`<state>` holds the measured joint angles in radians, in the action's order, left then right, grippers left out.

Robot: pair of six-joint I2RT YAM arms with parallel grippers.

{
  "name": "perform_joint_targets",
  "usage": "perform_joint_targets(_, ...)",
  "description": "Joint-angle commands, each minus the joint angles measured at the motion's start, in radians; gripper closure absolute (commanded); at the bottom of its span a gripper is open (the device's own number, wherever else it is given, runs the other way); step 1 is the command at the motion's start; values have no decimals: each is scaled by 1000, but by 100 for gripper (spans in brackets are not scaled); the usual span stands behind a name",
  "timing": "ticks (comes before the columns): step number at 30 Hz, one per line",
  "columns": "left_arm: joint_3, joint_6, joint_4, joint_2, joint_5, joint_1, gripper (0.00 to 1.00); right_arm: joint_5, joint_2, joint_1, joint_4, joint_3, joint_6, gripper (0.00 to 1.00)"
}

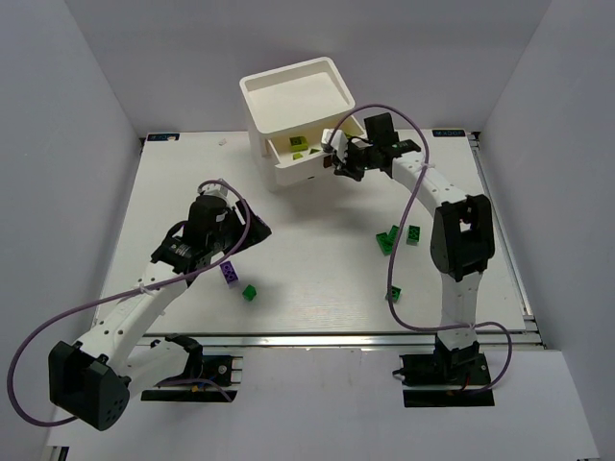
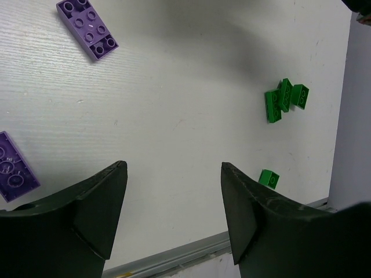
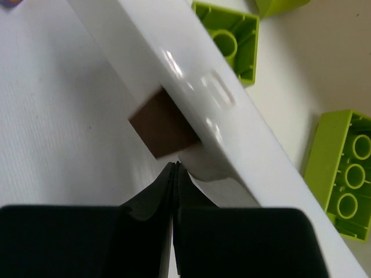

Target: Sort the legos into containers by color

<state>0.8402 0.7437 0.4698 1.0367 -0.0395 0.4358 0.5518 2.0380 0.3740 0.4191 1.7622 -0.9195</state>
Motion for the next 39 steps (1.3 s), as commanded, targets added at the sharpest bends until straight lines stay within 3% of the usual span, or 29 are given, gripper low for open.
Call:
perform_joint_targets(1, -9, 6, 10, -24, 21, -3, 25, -26, 48, 13, -158, 134, 42, 100)
perform_joint_targets(11, -21, 11, -3, -30, 24, -3, 25, 85, 64, 19, -206, 180, 87, 100)
perform_joint_targets(19, -20, 2, 1, -47, 23, -3, 25, 301, -2, 13, -190, 125, 65, 100)
perform_joint_targets(22, -12, -4, -7, -43, 23, -3, 26, 367, -13, 11, -174, 132, 83, 90)
perform_joint_targets(25, -1, -12, -11, -30, 23, -3, 26, 419, -28, 11, -171, 137, 96, 87)
perform_joint_targets(31, 0, -10, -19, -26, 24, -3, 26, 372, 16, 28, -191, 190, 142, 90)
perform_joint_targets(39, -10, -9, 10, -70, 70, -3, 26, 545, 19, 51, -17, 229, 47, 96)
